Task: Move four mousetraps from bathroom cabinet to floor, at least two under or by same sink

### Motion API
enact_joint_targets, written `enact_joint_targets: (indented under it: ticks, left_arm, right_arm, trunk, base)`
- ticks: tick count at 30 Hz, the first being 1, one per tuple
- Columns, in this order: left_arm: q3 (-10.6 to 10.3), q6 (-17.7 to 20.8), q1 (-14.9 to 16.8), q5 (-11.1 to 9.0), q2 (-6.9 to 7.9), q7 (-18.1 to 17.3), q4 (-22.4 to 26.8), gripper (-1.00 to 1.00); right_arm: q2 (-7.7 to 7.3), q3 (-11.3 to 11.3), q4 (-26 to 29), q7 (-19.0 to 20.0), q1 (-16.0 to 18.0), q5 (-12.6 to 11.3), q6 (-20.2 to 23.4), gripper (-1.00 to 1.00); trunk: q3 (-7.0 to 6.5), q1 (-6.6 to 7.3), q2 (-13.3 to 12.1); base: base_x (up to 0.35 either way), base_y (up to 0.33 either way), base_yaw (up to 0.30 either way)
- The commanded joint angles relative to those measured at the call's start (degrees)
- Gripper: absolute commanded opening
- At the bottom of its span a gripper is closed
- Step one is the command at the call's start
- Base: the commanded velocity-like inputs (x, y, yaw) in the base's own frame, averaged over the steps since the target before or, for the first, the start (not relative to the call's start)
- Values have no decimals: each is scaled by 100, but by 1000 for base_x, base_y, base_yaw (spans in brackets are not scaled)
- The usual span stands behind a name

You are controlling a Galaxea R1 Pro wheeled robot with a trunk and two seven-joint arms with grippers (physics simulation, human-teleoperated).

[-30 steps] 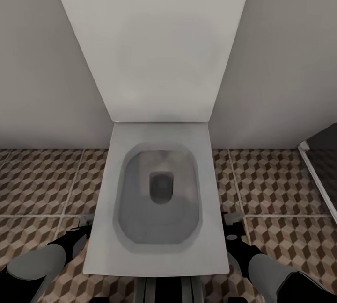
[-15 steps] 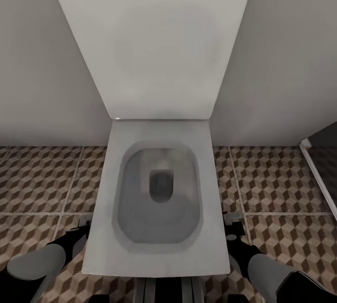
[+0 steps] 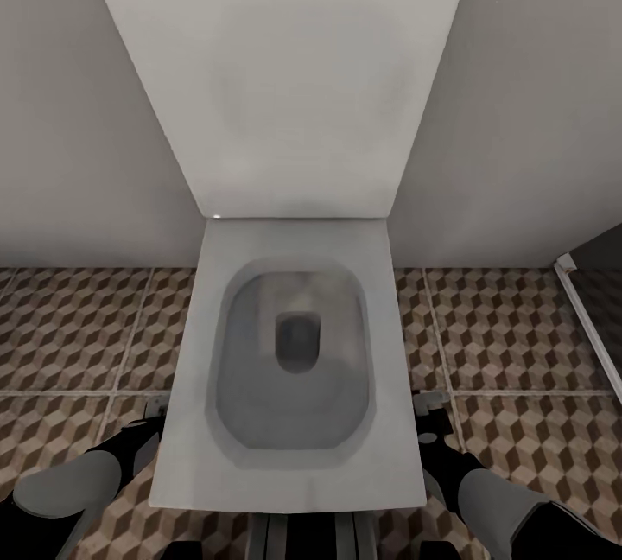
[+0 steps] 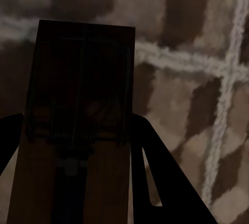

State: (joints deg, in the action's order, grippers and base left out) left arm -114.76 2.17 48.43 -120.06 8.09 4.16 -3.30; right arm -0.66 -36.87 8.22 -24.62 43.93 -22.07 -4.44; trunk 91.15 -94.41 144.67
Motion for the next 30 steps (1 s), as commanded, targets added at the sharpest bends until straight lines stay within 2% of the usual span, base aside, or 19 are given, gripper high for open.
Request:
enact_joint_targets:
  ticks: [1, 30]
  left_arm:
    - [-2, 46, 0, -17, -1, 24, 22, -100]
    - [-2, 37, 0, -11, 23, 73, 14, -100]
  right_arm:
    - [-3, -52, 2, -8, 1, -104, -29, -100]
    - [11, -48, -5, -8, 1, -104, -30, -100]
  trunk:
    - [4, -2, 0]
    - [4, -2, 0]
  base:
    - [0, 0, 0]
    - [0, 0, 0]
